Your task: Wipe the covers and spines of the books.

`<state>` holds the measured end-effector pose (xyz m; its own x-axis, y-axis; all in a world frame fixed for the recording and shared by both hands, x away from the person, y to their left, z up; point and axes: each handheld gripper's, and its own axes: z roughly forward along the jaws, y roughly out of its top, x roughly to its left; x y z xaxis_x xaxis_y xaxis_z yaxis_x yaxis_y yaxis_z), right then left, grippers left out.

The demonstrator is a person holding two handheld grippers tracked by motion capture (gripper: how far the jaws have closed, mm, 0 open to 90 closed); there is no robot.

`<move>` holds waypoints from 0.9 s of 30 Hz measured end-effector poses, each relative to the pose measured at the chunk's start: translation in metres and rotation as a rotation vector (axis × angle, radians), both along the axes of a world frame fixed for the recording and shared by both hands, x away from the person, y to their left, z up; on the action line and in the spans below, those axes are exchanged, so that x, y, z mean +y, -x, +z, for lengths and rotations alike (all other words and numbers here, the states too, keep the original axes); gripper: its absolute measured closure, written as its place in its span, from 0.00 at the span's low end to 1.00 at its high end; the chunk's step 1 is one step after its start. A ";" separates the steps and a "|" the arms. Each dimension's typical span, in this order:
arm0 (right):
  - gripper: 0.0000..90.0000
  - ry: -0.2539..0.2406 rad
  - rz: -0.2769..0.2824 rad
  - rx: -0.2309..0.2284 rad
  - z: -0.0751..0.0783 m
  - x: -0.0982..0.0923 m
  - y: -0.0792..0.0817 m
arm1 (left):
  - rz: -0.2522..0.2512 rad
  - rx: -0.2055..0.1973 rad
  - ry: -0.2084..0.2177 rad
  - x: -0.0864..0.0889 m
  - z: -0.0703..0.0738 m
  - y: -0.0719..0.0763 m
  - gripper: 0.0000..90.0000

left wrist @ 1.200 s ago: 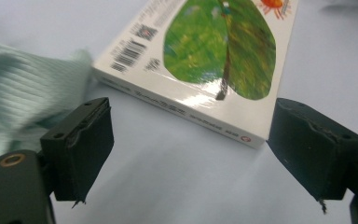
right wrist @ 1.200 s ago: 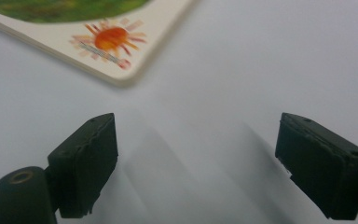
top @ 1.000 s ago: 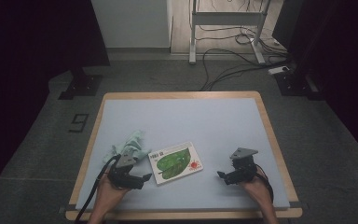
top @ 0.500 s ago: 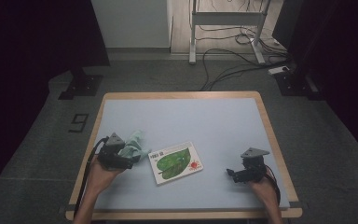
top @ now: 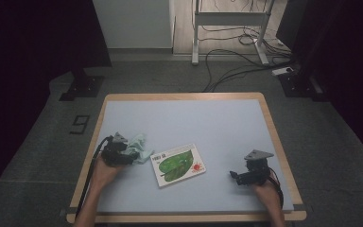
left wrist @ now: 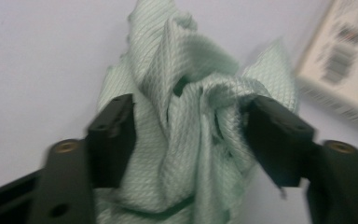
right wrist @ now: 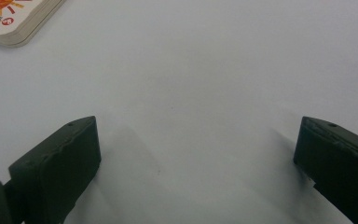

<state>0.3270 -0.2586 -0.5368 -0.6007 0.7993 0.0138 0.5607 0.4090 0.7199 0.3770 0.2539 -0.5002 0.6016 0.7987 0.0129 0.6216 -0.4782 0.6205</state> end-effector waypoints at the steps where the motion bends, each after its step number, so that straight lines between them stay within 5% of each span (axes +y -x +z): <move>1: 0.00 0.000 0.000 0.000 0.000 0.000 0.000 | 0.005 0.004 0.011 0.002 -0.002 0.000 0.44; 9: 0.00 0.001 -0.001 -0.001 0.000 0.000 0.000 | 0.019 -0.005 0.072 0.008 -0.008 0.003 0.83; 19: 0.00 0.003 -0.002 -0.003 0.000 0.000 0.000 | -0.066 -0.026 0.141 -0.003 0.027 0.011 0.86; 23: 0.00 0.003 -0.002 -0.002 0.000 0.000 0.000 | -0.107 -0.057 0.140 -0.018 0.038 0.015 0.86; 27: 0.00 0.003 -0.002 -0.002 0.000 0.000 0.000 | -0.144 -0.048 0.128 -0.035 0.039 0.016 0.86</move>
